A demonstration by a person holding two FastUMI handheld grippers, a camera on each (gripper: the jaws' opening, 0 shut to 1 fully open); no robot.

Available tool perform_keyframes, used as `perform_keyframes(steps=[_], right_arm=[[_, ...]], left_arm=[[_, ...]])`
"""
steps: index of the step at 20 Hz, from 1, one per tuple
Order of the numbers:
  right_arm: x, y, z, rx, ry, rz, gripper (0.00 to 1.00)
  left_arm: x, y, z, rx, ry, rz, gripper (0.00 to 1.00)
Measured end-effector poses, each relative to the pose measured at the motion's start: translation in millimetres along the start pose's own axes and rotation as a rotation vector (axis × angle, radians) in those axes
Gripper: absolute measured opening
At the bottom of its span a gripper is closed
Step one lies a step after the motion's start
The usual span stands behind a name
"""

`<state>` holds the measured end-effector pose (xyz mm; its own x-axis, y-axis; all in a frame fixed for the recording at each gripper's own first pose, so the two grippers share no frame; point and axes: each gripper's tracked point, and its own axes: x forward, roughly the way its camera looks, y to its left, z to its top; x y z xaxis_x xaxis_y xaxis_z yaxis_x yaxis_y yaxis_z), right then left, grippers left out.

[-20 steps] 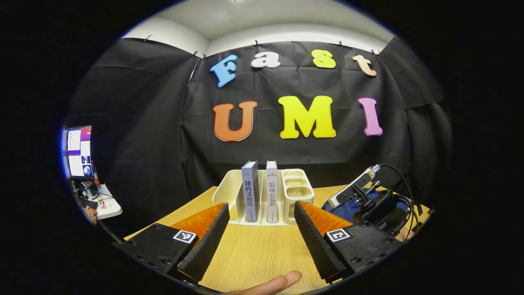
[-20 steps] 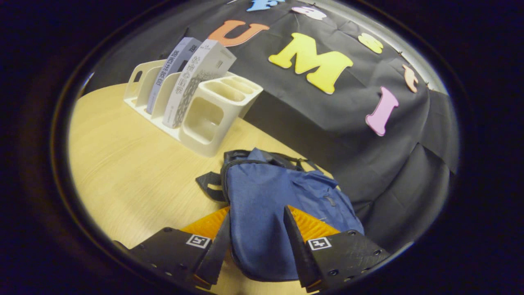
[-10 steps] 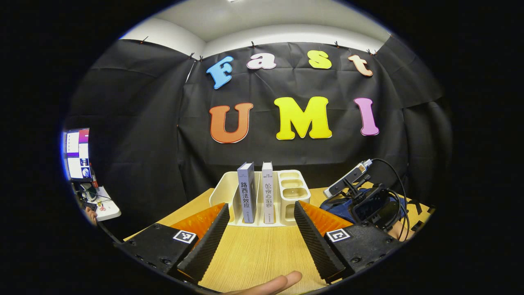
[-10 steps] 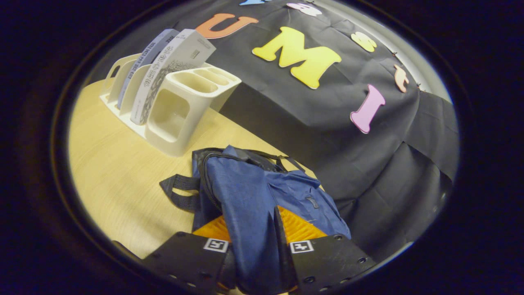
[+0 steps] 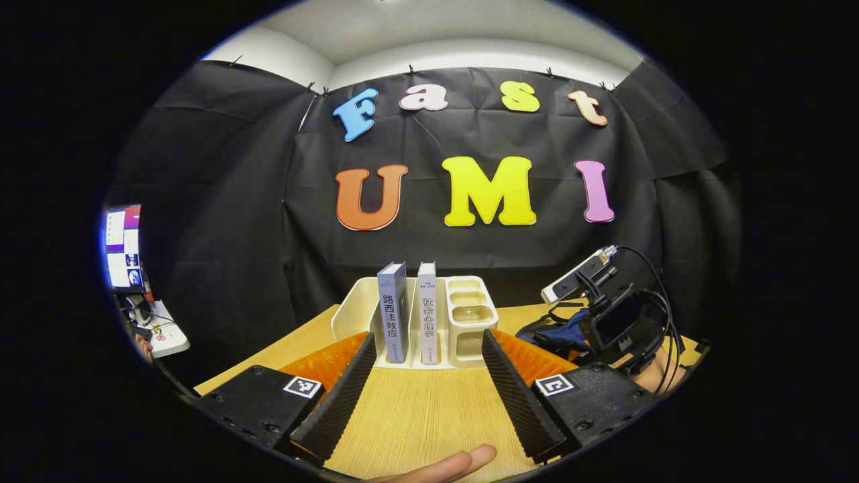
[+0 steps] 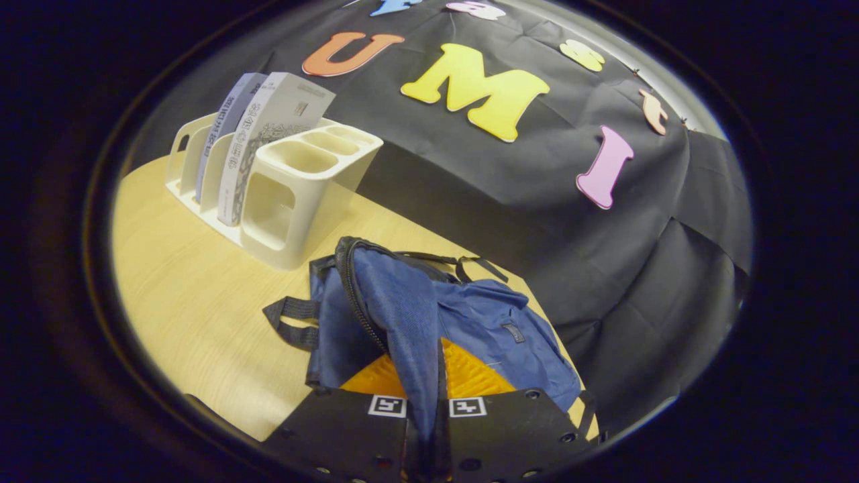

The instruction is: Open the schoolbag, grab two books from the bookshelf and put them into the schoolbag.

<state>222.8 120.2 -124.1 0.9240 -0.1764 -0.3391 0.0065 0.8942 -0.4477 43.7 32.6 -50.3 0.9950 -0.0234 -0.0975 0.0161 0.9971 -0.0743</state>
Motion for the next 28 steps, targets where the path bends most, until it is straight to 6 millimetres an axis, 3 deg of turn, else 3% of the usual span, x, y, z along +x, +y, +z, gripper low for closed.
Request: perform_keyframes(steps=[11,19,23,28], right_arm=[[-7.5,-76.2,31.7,0.145,-0.033,0.061,0.11],[-3.8,-144.9,53.4,0.196,-0.064,0.067,0.08],[0.8,-175.5,64.4,0.219,-0.098,0.082,0.08],[6.9,-199.1,63.6,0.243,-0.125,0.124,0.08]], left_arm=[[21.1,1.5,-23.5,-0.029,0.065,0.007,1.0],[35.5,-24.0,-38.8,-0.044,0.098,-0.035,1.0],[42.2,-12.9,-44.7,-0.057,0.107,0.021,1.0],[58.8,-5.6,-52.0,-0.063,0.154,0.02,1.0]])
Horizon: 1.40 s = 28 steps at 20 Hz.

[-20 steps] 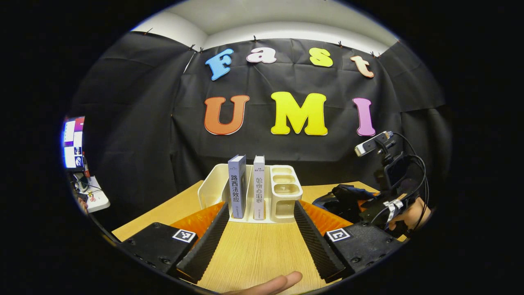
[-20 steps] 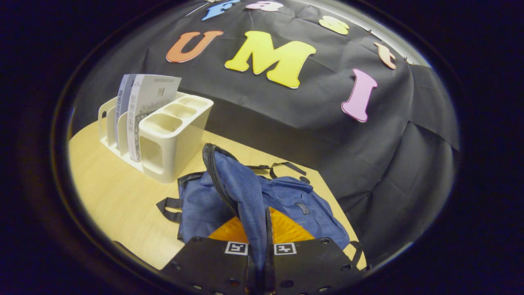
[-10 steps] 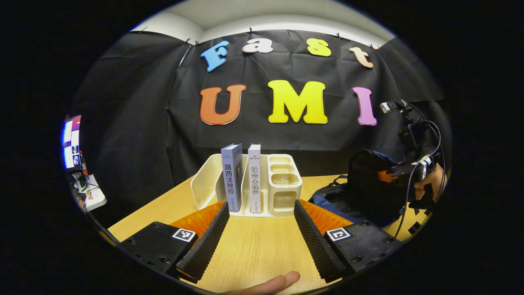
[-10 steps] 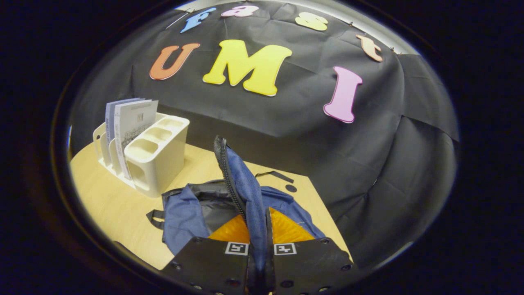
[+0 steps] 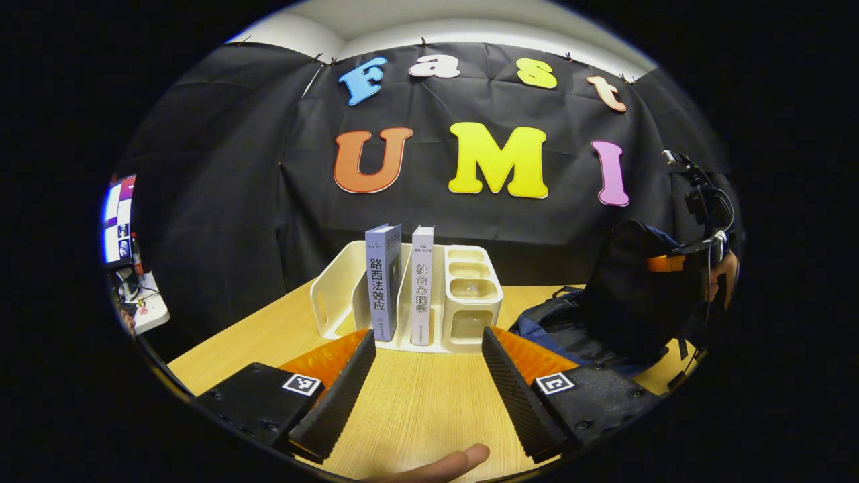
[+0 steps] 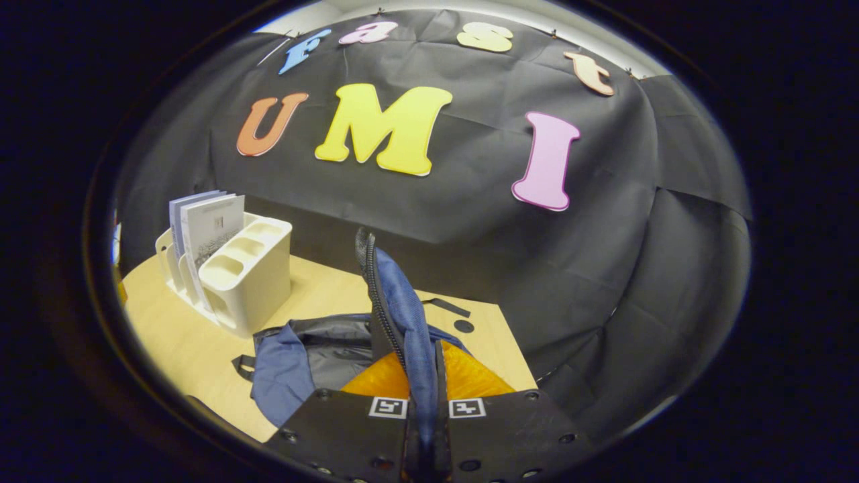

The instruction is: Open the schoolbag, grab two books from the bookshelf and put them into the schoolbag.

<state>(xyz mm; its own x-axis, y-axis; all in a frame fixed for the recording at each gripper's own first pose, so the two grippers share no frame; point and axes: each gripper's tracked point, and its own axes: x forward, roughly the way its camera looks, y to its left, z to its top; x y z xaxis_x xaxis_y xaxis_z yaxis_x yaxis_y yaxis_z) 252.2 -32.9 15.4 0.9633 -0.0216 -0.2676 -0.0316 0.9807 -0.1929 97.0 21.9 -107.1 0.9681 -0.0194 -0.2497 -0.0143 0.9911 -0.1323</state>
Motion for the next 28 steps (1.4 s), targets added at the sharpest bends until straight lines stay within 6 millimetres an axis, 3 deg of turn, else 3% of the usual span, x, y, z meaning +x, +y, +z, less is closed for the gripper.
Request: perform_keyframes(steps=[2,12,15,18,21,28], right_arm=[[-0.2,-2.2,1.6,0.019,-0.007,0.026,0.08],[6.4,-19.9,-2.0,0.028,-0.025,0.09,0.08],[9.3,-21.8,-4.0,0.021,-0.023,0.1,0.08],[11.6,-21.7,-3.9,0.007,-0.022,0.115,0.08],[12.0,-22.3,-4.5,0.008,-0.026,0.124,0.08],[10.0,-23.1,-8.2,-0.002,-0.039,0.155,0.08]], left_arm=[[13.3,7.2,3.2,0.031,0.031,0.021,1.0],[83.0,-9.7,91.1,0.085,-0.008,-0.023,0.99],[106.8,-3.8,122.4,0.049,-0.014,-0.041,0.99],[135.7,7.0,141.0,0.08,0.008,-0.025,0.99],[160.7,9.2,144.0,0.107,0.064,-0.041,0.99],[200.2,16.8,129.1,0.179,0.147,-0.005,0.99]])
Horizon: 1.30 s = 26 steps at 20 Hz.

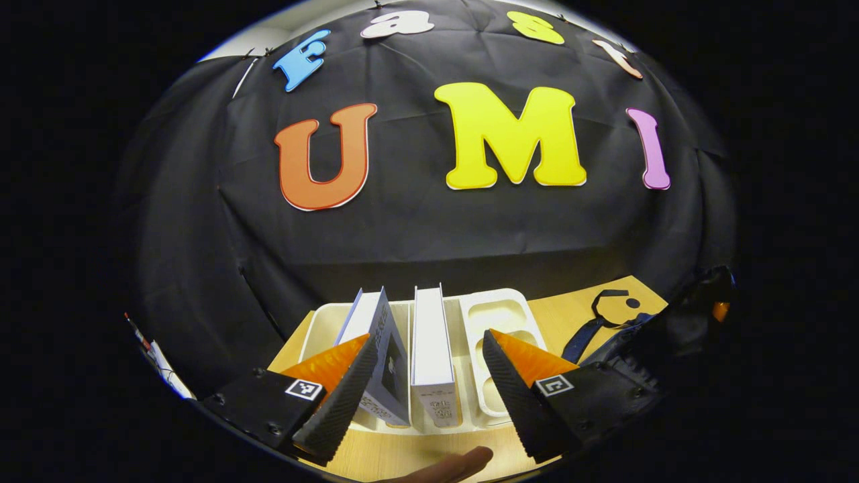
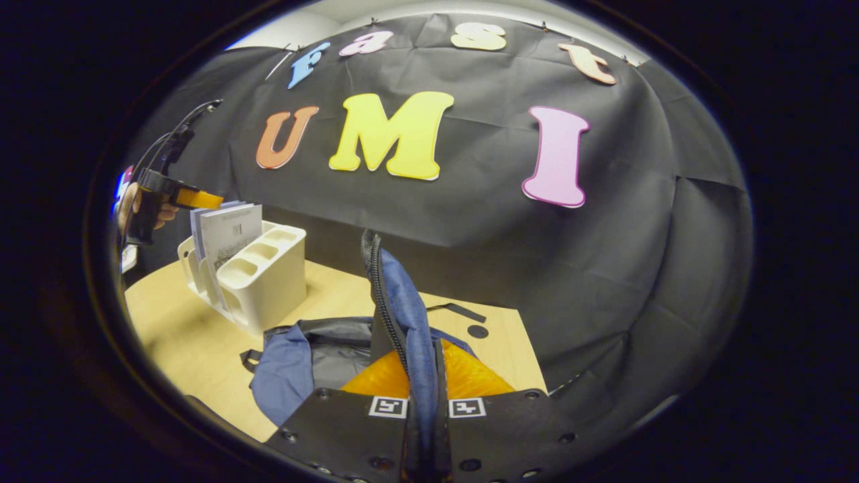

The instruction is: Open the schoolbag, grab two books from the bookshelf and put them into the schoolbag.

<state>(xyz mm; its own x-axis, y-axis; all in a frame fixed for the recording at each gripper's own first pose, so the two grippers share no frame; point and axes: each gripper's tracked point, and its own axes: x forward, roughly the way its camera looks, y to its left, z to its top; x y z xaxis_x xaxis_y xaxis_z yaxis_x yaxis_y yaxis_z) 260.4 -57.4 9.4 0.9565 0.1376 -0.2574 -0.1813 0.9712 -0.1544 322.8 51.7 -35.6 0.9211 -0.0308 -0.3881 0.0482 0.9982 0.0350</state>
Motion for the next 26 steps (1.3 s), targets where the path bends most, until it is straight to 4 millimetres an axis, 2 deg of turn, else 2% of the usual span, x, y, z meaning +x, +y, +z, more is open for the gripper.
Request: perform_keyframes(steps=[5,8,10,14,16,17,21,22,23,26], right_arm=[[-2.9,3.0,-0.7,-0.028,-0.014,0.023,0.08],[-2.5,1.1,-2.5,0.002,-0.02,0.03,0.08],[-2.5,0.6,-4.0,0.012,-0.025,0.036,0.08],[-4.0,-2.8,-6.3,0.016,-0.035,0.043,0.08],[-4.9,-4.1,-8.1,0.021,-0.042,0.045,0.08],[-4.4,-4.3,-10.6,0.024,-0.042,0.048,0.08],[-3.9,-2.9,-15.7,0.02,-0.05,0.055,0.08],[-4.6,-2.1,-16.1,0.02,-0.052,0.057,0.08],[-4.1,-1.3,-17.4,0.018,-0.056,0.06,0.08],[-3.9,-0.1,-21.6,0.029,-0.057,0.063,0.08]], left_arm=[[28.7,-1.1,8.6,-0.005,0.047,0.006,0.97],[44.9,-3.7,4.5,0.005,0.152,0.001,0.96],[59.4,0.0,10.9,0.015,0.192,0.014,0.95],[75.2,-2.5,-10.2,0.032,0.361,0.005,0.93],[81.1,-7.5,-37.5,0.022,0.503,-0.002,0.91],[83.9,-8.8,-48.1,0.013,0.556,-0.006,0.88],[92.7,-2.7,-70.1,0.046,0.674,0.015,0.79],[88.5,-0.8,-68.3,0.068,0.699,0.023,0.78],[97.1,1.3,-73.8,0.08,0.707,0.012,0.7],[96.6,-14.9,-72.7,0.045,0.723,-0.039,0.53]])
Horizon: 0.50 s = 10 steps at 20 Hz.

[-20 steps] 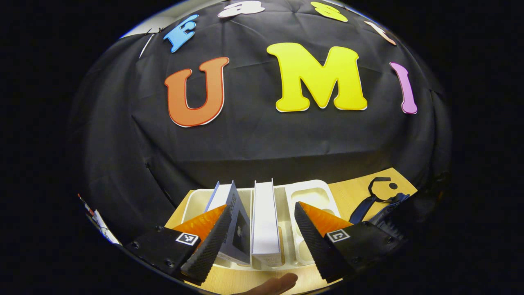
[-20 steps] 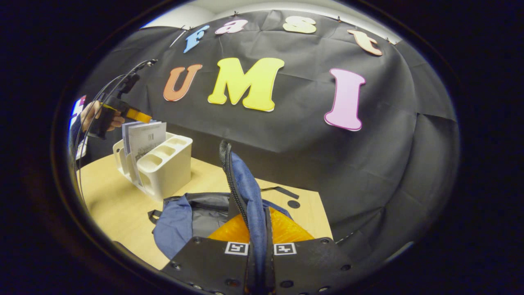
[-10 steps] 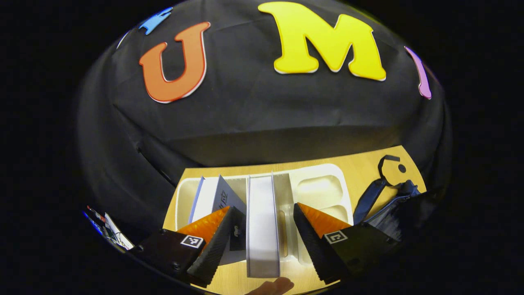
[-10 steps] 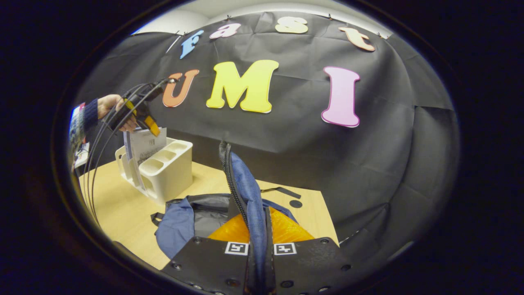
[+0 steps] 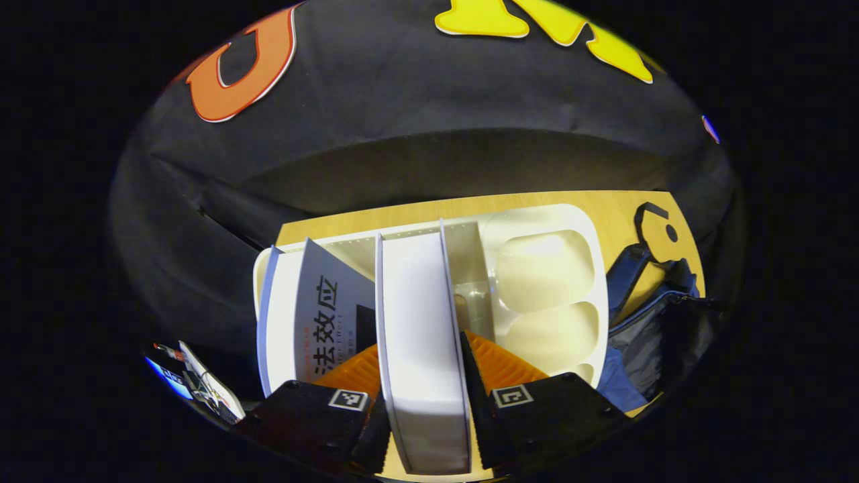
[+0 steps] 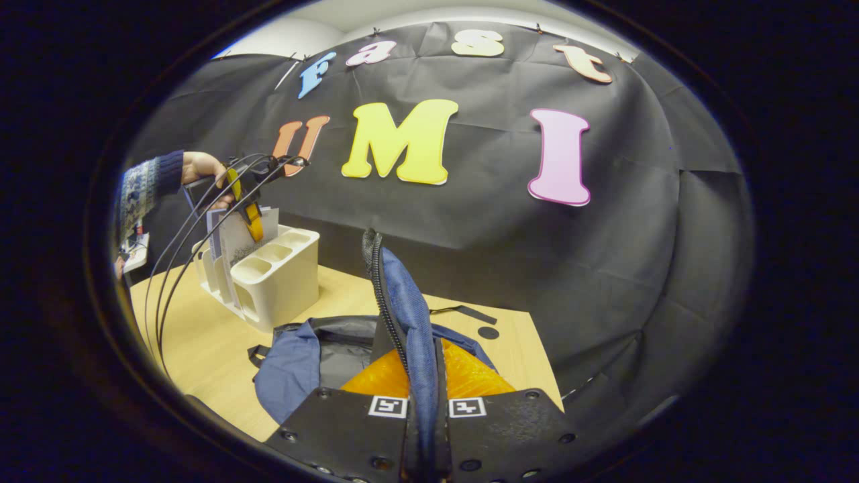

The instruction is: Open the schoolbag, grab two books from the bookshelf and put them into the schoolbag.

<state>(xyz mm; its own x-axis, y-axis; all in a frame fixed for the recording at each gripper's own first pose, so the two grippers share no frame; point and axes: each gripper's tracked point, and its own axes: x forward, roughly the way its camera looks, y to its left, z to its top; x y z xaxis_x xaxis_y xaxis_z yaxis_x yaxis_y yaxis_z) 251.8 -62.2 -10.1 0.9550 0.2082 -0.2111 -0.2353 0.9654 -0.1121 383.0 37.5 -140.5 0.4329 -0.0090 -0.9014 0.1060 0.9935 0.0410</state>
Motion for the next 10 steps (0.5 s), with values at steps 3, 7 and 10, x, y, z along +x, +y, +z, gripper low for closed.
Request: perform_keyframes(steps=[3,7,10], right_arm=[[3.8,1.3,-4.8,0.017,0.005,0.006,0.08],[4.9,0.0,-6.9,0.032,0.005,0.01,0.08],[8.7,2.4,-11.3,0.044,0.015,0.018,0.08]], left_arm=[[-2.2,-3.8,-1.0,-0.008,0.006,0.016,0.48],[-7.0,-11.4,-2.3,-0.01,-0.01,0.036,0.47],[-13.1,-17.2,-4.7,-0.021,-0.015,0.032,0.47]])
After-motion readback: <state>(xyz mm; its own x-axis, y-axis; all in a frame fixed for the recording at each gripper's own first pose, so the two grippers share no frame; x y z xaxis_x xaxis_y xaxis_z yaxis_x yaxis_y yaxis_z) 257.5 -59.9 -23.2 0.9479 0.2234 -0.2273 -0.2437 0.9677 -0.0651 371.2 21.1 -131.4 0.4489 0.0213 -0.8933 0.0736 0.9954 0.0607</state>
